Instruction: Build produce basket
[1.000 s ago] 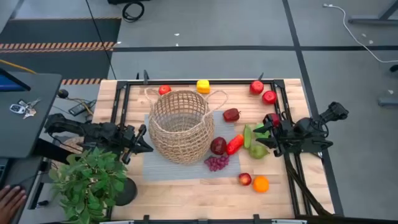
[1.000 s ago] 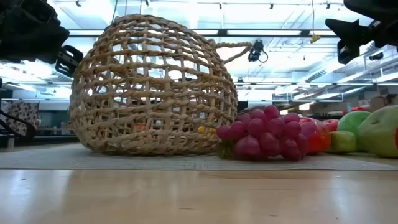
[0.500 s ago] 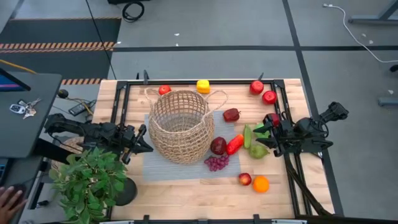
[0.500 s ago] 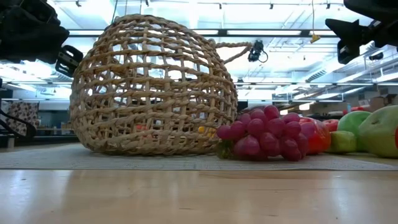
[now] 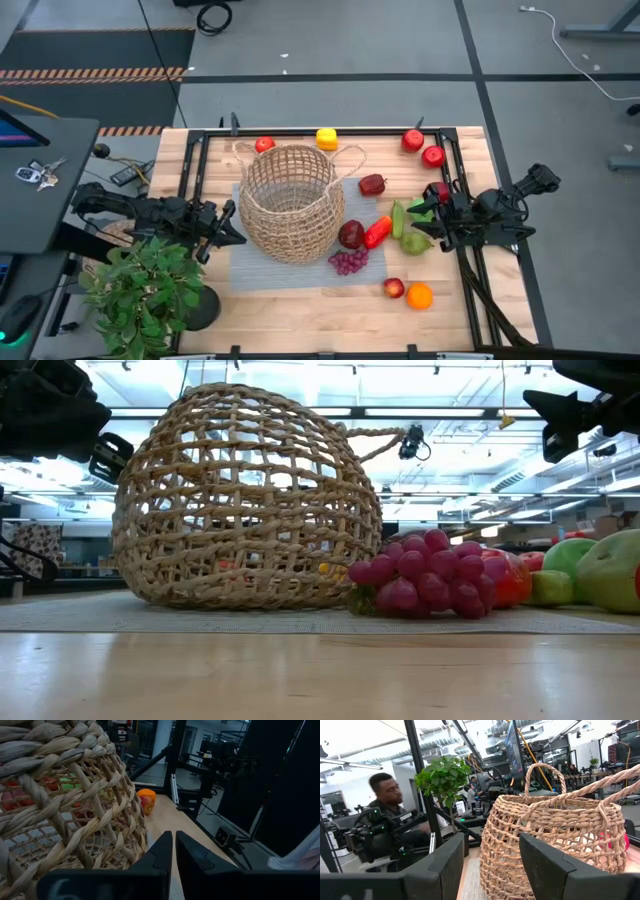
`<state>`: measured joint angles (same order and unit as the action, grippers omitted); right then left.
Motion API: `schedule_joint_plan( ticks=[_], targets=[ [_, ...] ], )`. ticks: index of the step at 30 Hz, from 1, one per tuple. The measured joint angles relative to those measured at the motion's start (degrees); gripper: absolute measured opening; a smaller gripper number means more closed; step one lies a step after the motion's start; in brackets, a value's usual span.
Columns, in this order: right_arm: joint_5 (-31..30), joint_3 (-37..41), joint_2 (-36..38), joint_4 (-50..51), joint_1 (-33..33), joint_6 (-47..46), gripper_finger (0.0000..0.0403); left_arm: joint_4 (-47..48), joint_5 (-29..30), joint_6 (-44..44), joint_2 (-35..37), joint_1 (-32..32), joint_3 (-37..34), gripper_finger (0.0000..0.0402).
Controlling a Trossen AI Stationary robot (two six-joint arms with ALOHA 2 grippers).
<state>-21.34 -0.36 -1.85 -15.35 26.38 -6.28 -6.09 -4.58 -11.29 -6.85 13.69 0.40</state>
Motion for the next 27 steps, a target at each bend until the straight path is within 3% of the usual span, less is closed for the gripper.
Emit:
schedule_joint_plan(
  ticks=[27],
  targets=[
    [0.0, 0.0, 0.0, 0.0, 0.0, 0.0, 0.0197, 0.0, 0.0, 0.0, 0.0, 0.0, 0.0, 0.0032]
  ],
)
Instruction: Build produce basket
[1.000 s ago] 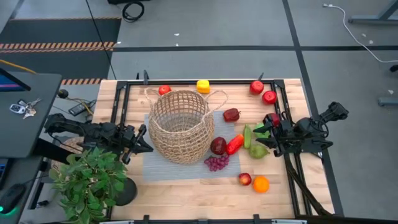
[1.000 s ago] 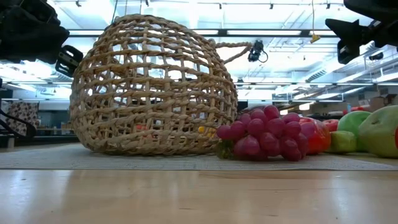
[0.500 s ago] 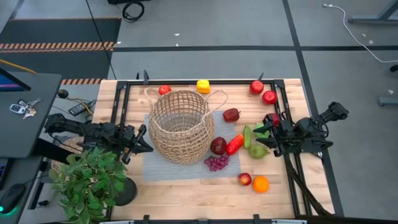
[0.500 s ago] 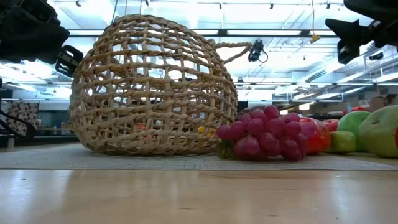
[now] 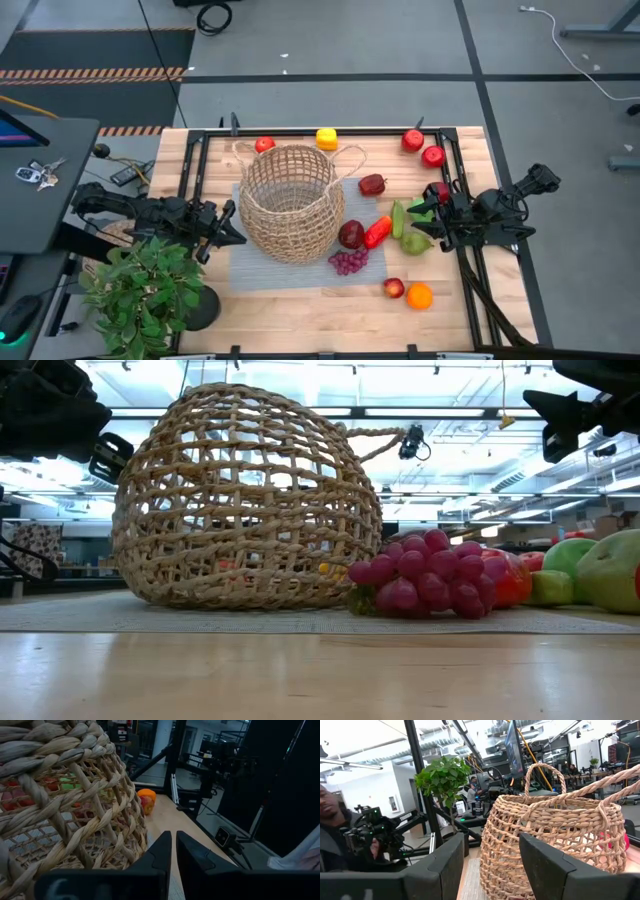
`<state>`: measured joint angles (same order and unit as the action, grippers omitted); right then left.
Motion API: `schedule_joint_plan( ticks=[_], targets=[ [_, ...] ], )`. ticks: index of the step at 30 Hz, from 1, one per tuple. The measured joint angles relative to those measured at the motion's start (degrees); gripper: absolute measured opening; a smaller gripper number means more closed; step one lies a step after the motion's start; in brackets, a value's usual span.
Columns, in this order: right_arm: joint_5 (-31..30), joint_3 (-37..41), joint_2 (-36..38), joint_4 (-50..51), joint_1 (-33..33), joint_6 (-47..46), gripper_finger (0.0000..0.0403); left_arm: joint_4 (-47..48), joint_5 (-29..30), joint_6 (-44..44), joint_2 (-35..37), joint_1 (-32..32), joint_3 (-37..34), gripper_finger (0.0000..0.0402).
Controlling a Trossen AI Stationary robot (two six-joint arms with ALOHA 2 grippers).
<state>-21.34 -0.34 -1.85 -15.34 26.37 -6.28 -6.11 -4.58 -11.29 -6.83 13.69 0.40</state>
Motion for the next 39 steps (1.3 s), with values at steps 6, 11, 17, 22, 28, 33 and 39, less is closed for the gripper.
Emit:
schedule_joint_plan(
  ticks=[6, 11, 17, 22, 28, 33, 39],
  targets=[
    [0.0, 0.0, 0.0, 0.0, 0.0, 0.0, 0.0197, -0.5, 0.0, -0.1, 0.0, 0.0, 0.0, 0.0028],
    [0.0, 0.0, 0.0, 0.0, 0.0, 0.0, 0.0197, -0.6, -0.2, -3.8, 0.0, 0.0, 0.0, 0.0035],
    [0.0, 0.0, 0.0, 0.0, 0.0, 0.0, 0.0197, -4.2, -0.9, 5.4, 0.0, 0.0, 0.0, 0.0030],
    [0.0, 0.0, 0.0, 0.0, 0.0, 0.0, 0.0197, -8.1, 0.9, 7.7, 0.0, 0.0, 0.0, 0.0023],
    [0.0, 0.0, 0.0, 0.0, 0.0, 0.0, 0.0197, -18.7, 1.0, 8.1, 0.0, 0.0, 0.0, 0.0023],
    [0.0, 0.0, 0.0, 0.0, 0.0, 0.0, 0.0197, -21.0, 8.2, 11.0, -0.1, 0.0, 3.5, 0.0013],
    [0.0, 0.0, 0.0, 0.0, 0.0, 0.0, 0.0197, -15.6, 21.1, 13.2, -3.9, -1.3, 11.7, 0.0004]
  ],
)
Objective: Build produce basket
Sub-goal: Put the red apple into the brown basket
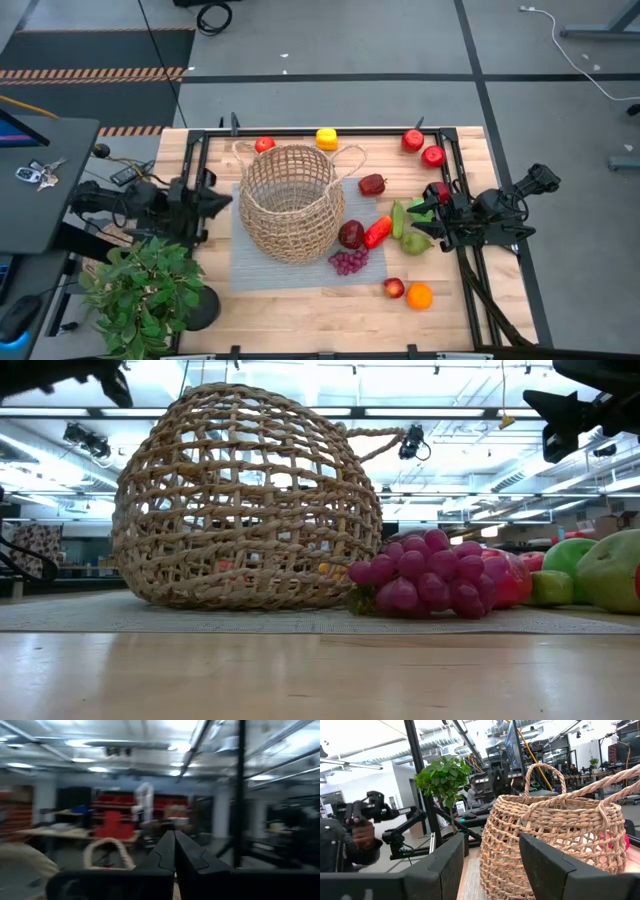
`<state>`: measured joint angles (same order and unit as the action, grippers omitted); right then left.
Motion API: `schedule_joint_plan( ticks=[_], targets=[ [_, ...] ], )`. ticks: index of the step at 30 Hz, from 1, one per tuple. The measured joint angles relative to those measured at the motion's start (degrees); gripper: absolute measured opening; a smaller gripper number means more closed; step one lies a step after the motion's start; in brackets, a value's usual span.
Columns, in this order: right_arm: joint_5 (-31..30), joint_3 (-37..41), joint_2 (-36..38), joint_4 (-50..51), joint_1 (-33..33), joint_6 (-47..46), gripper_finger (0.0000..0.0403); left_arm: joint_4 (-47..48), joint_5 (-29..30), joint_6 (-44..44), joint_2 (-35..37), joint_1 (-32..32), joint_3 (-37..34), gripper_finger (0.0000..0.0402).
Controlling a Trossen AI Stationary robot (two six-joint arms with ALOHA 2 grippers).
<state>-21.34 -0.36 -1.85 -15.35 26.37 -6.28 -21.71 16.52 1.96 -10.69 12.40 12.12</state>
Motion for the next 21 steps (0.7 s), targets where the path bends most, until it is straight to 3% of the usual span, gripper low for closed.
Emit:
schedule_joint_plan(
  ticks=[5, 11, 21],
  targets=[
    [0.0, 0.0, 0.0, 0.0, 0.0, 0.0, 0.0197, 7.0, 4.3, 0.3, -7.2, -3.2, 8.9, 0.0004],
    [0.0, 0.0, 0.0, 0.0, 0.0, 0.0, 0.0197, 7.9, 8.2, 2.0, -17.1, -8.9, 17.1, 0.0004],
    [0.0, 0.0, 0.0, 0.0, 0.0, 0.0, 0.0197, 12.4, 7.6, -1.7, -33.0, -27.5, 28.0, 0.0004]
  ],
)
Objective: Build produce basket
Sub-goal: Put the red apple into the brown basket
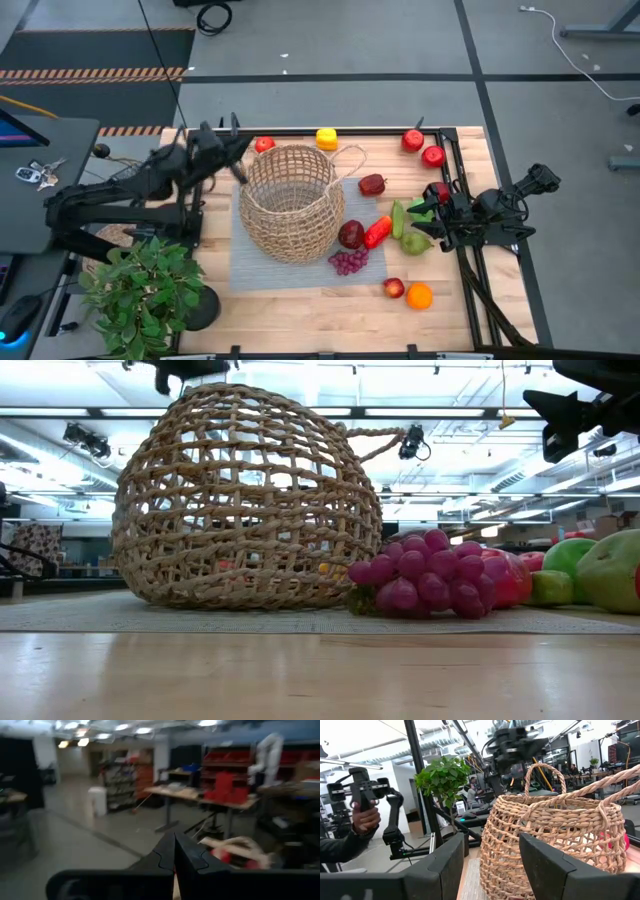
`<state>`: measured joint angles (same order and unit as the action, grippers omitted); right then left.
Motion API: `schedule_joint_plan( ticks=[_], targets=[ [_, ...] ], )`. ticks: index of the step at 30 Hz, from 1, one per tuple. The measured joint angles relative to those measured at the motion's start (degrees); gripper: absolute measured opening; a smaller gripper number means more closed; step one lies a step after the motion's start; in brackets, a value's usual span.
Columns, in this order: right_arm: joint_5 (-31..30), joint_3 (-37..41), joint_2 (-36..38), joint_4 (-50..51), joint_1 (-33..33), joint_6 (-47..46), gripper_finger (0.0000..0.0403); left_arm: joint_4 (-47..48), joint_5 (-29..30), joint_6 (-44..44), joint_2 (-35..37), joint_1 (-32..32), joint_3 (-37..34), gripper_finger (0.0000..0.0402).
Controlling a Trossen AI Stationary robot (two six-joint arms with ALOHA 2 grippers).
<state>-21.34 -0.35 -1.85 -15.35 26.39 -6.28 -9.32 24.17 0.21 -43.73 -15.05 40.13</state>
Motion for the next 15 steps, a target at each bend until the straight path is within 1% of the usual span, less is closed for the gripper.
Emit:
schedule_joint_plan(
  ticks=[2, 7, 10, 12, 15],
  targets=[
    [0.0, 0.0, 0.0, 0.0, 0.0, 0.0, 0.0197, 1.3, -4.1, -2.1, -2.5, -4.8, 1.6, 0.0004],
    [0.0, 0.0, 0.0, 0.0, 0.0, 0.0, 0.0197, 1.8, -17.2, -9.9, -8.9, -17.0, 4.7, 0.0004],
    [0.0, 0.0, 0.0, 0.0, 0.0, 0.0, 0.0197, 2.0, -23.6, -12.2, -13.1, -23.1, 6.4, 0.0004],
    [0.0, 0.0, 0.0, 0.0, 0.0, 0.0, 0.0197, 1.9, -26.2, -12.7, -16.0, -26.2, 7.2, 0.0004],
    [0.0, 0.0, 0.0, 0.0, 0.0, 0.0, 0.0197, 0.1, -28.2, -11.7, -20.1, -30.2, 8.0, 0.0004]
  ],
)
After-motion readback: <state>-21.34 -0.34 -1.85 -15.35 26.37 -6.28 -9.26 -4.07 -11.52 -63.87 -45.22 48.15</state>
